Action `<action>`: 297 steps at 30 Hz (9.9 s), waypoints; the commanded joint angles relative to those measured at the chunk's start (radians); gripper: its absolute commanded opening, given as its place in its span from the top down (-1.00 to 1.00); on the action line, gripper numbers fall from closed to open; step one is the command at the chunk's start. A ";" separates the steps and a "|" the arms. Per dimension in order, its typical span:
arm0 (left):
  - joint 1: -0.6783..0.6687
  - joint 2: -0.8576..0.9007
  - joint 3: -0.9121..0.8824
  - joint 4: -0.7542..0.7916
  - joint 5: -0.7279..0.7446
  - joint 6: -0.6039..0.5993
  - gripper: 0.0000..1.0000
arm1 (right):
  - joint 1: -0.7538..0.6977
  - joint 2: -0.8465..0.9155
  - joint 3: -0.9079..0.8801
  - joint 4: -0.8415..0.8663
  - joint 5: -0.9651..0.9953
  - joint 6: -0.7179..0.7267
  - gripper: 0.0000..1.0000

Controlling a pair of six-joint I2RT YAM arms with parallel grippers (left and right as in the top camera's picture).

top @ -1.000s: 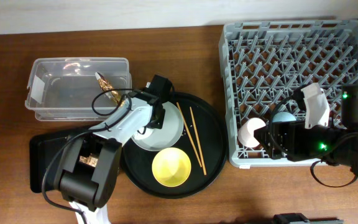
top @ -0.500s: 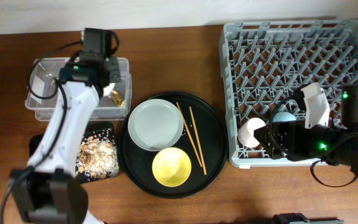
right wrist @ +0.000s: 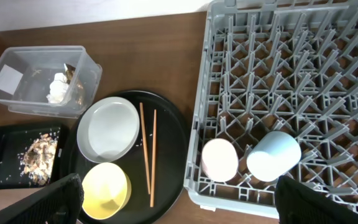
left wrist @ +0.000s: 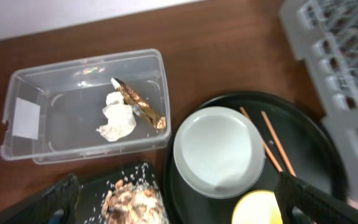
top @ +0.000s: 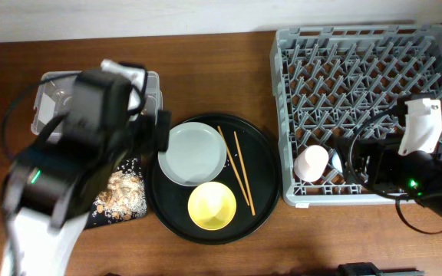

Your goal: Sort waste into correct bins and load items into the dishwasher rack

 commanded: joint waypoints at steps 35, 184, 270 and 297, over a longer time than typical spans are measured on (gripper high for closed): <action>0.313 -1.294 -1.584 1.155 0.232 0.038 -0.99 | 0.006 0.883 0.005 0.003 0.023 0.003 -0.97; 0.314 -1.294 -1.734 1.185 0.247 0.038 -0.99 | 0.677 0.492 -0.504 0.727 0.455 0.488 0.92; 0.314 -1.294 -1.734 1.185 0.247 0.038 -0.99 | 0.674 0.676 -0.472 0.631 0.286 0.250 -0.20; 0.314 -1.294 -1.734 1.185 0.247 0.038 -0.99 | 0.390 0.528 -0.397 0.608 0.180 0.105 0.47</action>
